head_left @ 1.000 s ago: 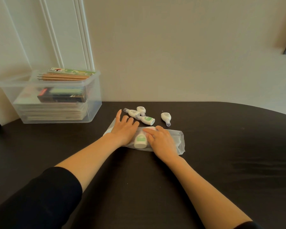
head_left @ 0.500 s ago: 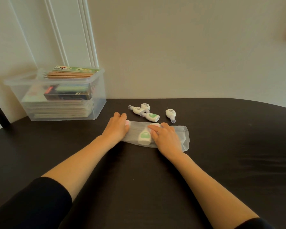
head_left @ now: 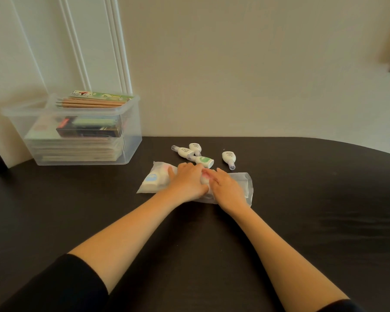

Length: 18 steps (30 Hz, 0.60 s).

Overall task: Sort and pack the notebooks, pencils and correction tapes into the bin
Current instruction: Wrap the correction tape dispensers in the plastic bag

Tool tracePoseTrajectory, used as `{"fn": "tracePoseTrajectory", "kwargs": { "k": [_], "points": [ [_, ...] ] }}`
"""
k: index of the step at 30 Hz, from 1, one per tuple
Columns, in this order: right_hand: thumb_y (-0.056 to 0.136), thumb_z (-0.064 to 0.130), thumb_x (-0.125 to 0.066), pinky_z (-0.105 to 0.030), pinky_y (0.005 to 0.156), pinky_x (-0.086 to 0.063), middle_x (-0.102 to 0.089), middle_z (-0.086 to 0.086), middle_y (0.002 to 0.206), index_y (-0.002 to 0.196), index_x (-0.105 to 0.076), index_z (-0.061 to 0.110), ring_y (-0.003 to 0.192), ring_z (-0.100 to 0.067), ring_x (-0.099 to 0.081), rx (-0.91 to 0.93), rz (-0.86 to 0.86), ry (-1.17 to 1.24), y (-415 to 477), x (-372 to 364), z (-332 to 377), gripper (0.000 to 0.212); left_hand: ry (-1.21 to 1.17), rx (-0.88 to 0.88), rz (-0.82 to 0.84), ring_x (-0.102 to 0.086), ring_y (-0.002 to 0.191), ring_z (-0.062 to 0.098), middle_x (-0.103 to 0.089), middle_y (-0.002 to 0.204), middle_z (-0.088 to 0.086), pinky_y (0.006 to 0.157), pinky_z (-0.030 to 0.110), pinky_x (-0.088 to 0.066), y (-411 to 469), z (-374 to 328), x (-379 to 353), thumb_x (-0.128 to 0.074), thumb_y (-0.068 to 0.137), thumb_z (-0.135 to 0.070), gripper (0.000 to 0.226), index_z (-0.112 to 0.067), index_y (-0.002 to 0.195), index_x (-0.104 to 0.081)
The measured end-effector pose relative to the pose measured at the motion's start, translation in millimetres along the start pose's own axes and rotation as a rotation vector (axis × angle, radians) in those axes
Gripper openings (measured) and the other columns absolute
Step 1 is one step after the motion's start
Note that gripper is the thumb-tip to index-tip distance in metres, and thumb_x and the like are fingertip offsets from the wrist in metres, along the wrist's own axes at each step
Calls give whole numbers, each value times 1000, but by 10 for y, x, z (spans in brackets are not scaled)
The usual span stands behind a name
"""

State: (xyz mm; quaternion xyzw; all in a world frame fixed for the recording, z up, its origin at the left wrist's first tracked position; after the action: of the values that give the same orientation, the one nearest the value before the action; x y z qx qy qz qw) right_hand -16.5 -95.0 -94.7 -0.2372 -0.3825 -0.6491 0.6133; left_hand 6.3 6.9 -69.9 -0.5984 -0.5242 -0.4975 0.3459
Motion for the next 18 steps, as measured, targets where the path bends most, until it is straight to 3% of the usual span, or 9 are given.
{"fn": "tracePoseTrajectory", "kwargs": {
  "k": [5, 10, 13, 18],
  "points": [
    [100, 13, -30, -26, 102, -25, -34, -10, 147, 141, -36, 23, 141, -20, -20, 47, 14, -100, 12, -33, -14, 42, 197, 81, -2, -36, 123, 25, -45, 123, 5, 105, 48, -17, 50, 112, 33, -45, 89, -18, 38, -21, 126, -41],
    [99, 13, -31, -26, 99, -27, -37, -12, 143, 140, -37, 22, 134, -23, -31, 62, 0, -122, 16, -39, -3, 42, 184, 104, -89, -36, 120, 26, -44, 123, 7, 103, 44, -23, 43, 235, 47, -39, 93, -16, 30, -17, 123, -45],
    [99, 15, -32, -27, 88, -35, -46, -10, 128, 138, -41, 21, 114, -24, -47, 66, -26, -109, 13, -31, -18, 40, 225, 105, -86, -34, 123, 27, -42, 125, 8, 108, 51, -17, 43, 227, 47, -42, 92, -14, 30, -14, 122, -43],
    [96, 8, -37, -32, 82, -41, -49, -10, 111, 130, -47, 14, 97, -25, -51, 58, -39, -115, 14, -13, -1, 36, 255, 161, -185, -36, 123, 30, -41, 128, 12, 109, 54, -15, -13, 404, 143, -40, 92, -10, 33, -10, 125, -41]
  ]
}}
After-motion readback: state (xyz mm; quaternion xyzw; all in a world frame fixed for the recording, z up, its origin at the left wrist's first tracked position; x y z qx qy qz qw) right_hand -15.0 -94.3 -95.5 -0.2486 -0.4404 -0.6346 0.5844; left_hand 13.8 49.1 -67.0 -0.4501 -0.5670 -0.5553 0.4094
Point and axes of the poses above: each hand's wrist, its own y-axis towards the middle knuckle, its own x-axis out of the back of the hand, z = x × y, the point moved 4 cm from there along y, towards the middle knuckle
